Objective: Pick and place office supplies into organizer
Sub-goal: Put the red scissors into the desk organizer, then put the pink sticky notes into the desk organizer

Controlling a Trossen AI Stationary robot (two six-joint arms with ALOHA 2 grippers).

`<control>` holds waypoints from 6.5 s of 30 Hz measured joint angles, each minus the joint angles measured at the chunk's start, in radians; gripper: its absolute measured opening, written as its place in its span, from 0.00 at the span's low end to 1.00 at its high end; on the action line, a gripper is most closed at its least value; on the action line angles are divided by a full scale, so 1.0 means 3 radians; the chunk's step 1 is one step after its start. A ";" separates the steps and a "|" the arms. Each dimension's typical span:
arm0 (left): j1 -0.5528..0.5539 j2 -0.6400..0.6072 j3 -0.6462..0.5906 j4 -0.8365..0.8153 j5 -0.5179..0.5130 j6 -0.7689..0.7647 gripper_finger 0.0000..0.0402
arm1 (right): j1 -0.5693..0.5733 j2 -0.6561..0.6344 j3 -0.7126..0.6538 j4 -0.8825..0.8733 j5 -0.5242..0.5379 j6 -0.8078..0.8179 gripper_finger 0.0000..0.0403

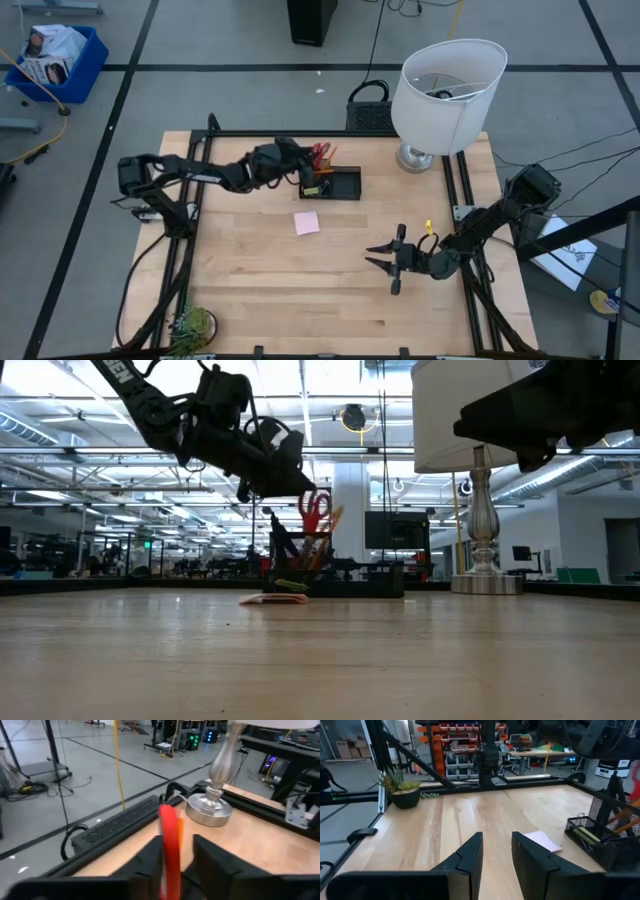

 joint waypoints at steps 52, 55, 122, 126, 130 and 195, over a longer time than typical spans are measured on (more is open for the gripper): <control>-0.2184 -0.0462 0.0001 -0.2059 -0.1343 -0.0237 0.80 | 0.0049 -0.1546 -0.1216 0.0693 -0.0009 0.0339 0.24; -0.2184 -0.0472 0.0001 -0.2089 -0.1205 -0.0353 0.80 | -0.0055 -0.1409 -0.1206 0.0547 -0.0015 0.0751 0.24; -0.2157 -0.3131 -0.2504 0.0858 0.1044 0.0102 0.80 | -0.1736 0.2272 0.3156 -0.3483 -0.1217 -0.1825 0.40; -0.2157 -0.3130 -0.2504 0.0859 0.1044 0.0099 0.80 | -0.1819 0.2277 0.3155 -0.3476 -0.1236 -0.1827 0.37; -0.2165 -0.3130 -0.2503 0.0876 0.1044 0.0099 0.80 | -0.1925 0.2280 0.3155 -0.3482 -0.1282 -0.1832 0.33; -0.2259 -0.3130 -0.2502 0.0855 0.0820 0.0158 0.80 | -0.2116 0.1235 0.1965 -0.3396 0.0089 -0.2288 0.00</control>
